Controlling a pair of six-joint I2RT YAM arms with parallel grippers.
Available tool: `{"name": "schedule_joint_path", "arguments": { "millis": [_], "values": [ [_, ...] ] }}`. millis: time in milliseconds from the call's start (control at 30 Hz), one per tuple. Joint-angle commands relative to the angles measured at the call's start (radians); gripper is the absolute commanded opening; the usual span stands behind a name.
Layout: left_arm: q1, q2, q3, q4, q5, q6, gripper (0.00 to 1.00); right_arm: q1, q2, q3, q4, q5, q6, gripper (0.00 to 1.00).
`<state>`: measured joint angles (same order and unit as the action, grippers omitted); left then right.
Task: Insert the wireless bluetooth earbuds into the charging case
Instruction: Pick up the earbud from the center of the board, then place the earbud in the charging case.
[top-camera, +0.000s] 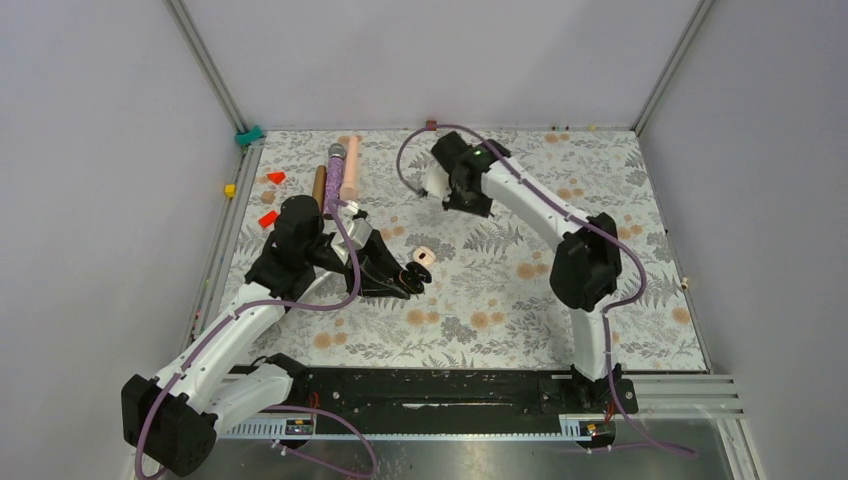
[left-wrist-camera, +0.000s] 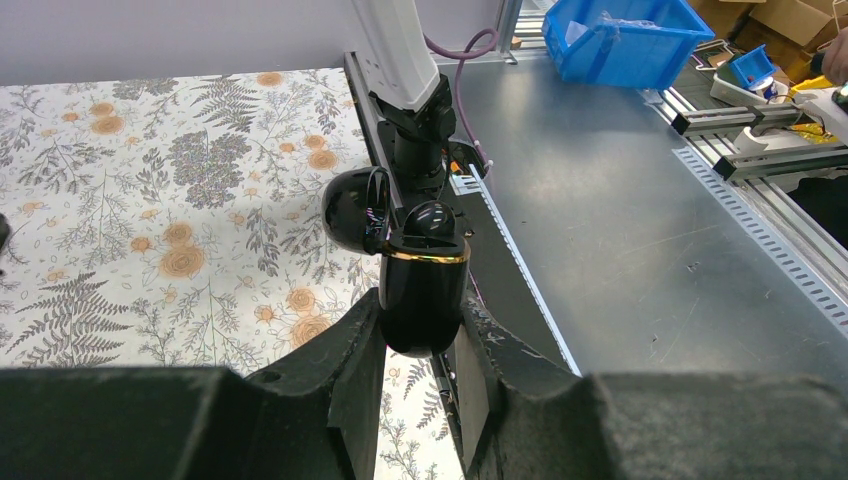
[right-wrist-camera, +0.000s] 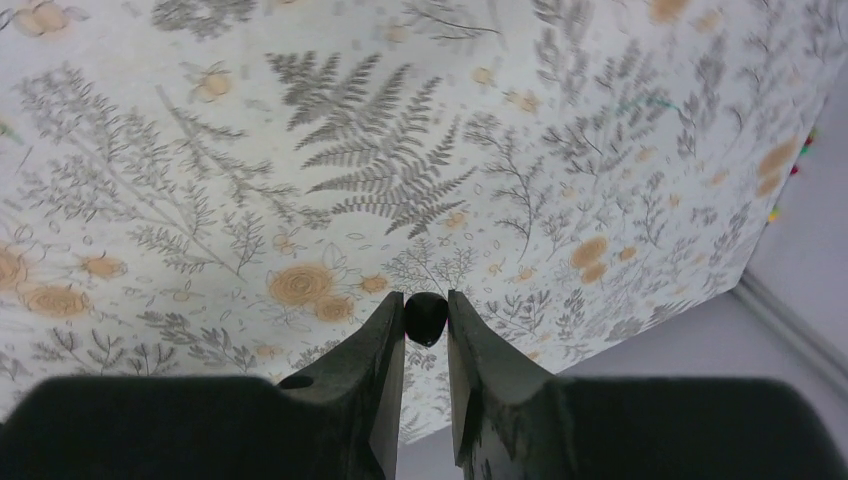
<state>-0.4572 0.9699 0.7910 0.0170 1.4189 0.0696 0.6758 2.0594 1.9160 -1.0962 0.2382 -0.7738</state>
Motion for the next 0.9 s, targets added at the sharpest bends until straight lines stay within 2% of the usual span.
{"name": "schedule_joint_path", "arguments": {
  "millis": [0,133,267,467,667,867],
  "values": [
    [-0.001,-0.015,-0.001,0.041,0.025,0.002,0.00,-0.096,-0.095,0.071,0.040,-0.050,0.137,0.25],
    [-0.007,0.007,-0.010,0.065,-0.036,-0.010,0.00,-0.152,-0.205,0.056,0.112,-0.108,0.248,0.25],
    [-0.008,0.030,-0.062,0.307,-0.124,-0.220,0.00,-0.172,-0.375,-0.065,0.256,-0.150,0.376,0.25],
    [-0.005,0.084,-0.019,0.265,-0.239,-0.205,0.00,-0.174,-0.620,-0.279,0.475,-0.222,0.556,0.25],
    [-0.006,0.125,-0.016,0.346,-0.260,-0.286,0.00,-0.174,-0.772,-0.382,0.562,-0.359,0.710,0.24],
    [-0.006,0.219,0.036,0.331,-0.299,-0.346,0.00,-0.171,-0.888,-0.523,0.739,-0.491,0.866,0.23]
  ]
}}
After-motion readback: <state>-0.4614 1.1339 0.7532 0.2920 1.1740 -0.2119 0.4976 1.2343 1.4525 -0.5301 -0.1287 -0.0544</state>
